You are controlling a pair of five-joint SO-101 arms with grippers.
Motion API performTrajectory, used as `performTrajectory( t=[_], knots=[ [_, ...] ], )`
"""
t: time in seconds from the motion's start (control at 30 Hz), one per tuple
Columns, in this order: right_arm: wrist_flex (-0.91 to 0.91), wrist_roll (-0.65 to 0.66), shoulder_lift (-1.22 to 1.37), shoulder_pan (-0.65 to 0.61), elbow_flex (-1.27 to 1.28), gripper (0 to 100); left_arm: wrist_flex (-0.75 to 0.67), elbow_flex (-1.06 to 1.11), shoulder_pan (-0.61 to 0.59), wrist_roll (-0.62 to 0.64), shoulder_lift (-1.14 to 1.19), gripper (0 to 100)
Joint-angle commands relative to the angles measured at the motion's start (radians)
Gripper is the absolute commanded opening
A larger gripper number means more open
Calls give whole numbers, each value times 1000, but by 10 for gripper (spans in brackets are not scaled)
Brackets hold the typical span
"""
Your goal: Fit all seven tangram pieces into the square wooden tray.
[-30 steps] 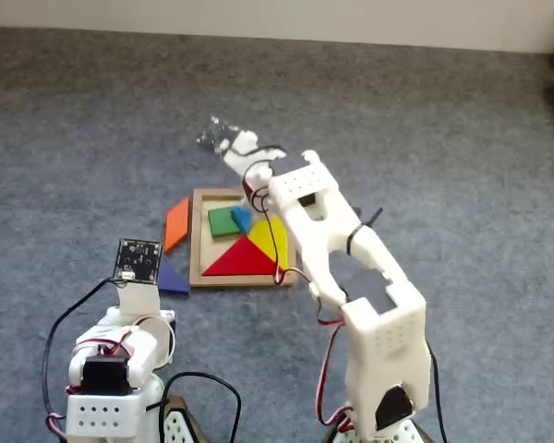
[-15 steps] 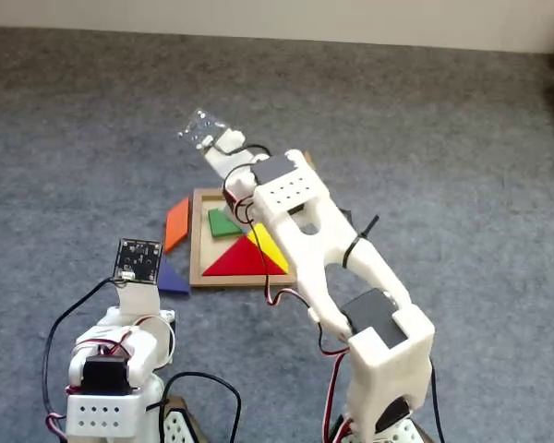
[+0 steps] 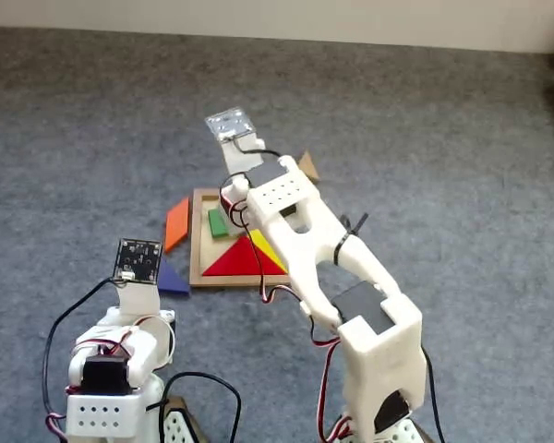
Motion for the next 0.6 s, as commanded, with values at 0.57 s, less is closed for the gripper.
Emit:
performTrajectory(
  t=[0.57],
  knots=[
    [-163,-153,81,-35,-77,242,3,19,-10,-6,-16,8]
  ],
)
